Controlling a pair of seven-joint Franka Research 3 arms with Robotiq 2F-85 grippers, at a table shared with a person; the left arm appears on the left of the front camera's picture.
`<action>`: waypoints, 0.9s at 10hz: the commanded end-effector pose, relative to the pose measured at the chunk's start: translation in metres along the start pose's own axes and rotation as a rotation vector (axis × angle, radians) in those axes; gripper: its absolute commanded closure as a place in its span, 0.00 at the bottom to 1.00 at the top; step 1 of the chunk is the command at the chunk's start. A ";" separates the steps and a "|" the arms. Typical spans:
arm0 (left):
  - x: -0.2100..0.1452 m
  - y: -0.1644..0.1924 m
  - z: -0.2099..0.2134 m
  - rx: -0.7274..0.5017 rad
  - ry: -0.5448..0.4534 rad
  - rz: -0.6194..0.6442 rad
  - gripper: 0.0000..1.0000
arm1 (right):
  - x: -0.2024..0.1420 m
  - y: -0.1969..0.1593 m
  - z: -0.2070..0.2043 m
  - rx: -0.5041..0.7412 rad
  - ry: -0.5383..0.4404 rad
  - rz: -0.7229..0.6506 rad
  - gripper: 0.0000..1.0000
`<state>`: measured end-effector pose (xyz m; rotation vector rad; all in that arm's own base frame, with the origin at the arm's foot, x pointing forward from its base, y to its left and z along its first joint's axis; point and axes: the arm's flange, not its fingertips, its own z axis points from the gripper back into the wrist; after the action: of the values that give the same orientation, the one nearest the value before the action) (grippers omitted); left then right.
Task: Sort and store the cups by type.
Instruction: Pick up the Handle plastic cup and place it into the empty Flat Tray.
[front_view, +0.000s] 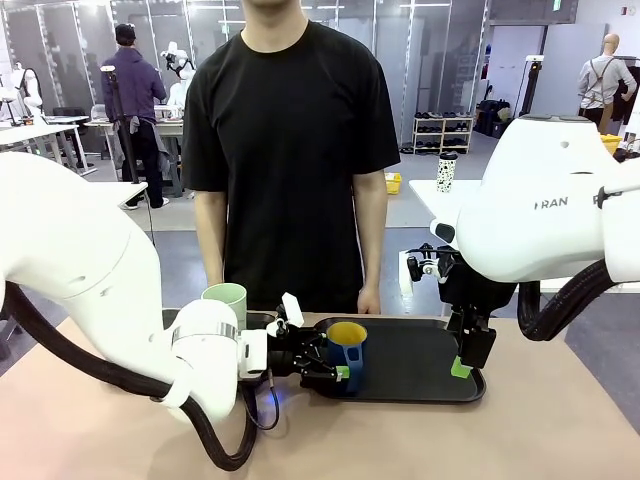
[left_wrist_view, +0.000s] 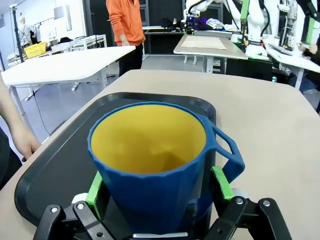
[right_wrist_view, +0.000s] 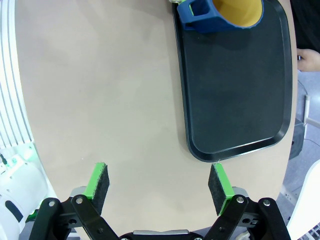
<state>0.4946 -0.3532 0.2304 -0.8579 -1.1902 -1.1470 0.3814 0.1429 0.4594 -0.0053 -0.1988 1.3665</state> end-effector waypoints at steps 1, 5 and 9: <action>-0.003 -0.017 0.016 0.035 -0.020 -0.023 0.00 | 0.000 0.000 0.001 -0.003 0.001 0.000 0.00; -0.005 -0.024 0.038 0.087 0.008 -0.017 0.00 | 0.000 0.000 0.001 -0.003 0.001 0.000 0.00; 0.015 -0.044 0.077 0.095 0.163 -0.039 0.00 | 0.000 0.000 0.001 -0.003 0.001 0.000 0.00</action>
<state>0.4628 -0.3013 0.2486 -0.7437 -1.1405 -1.1115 0.3814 0.1429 0.4594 -0.0053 -0.1987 1.3665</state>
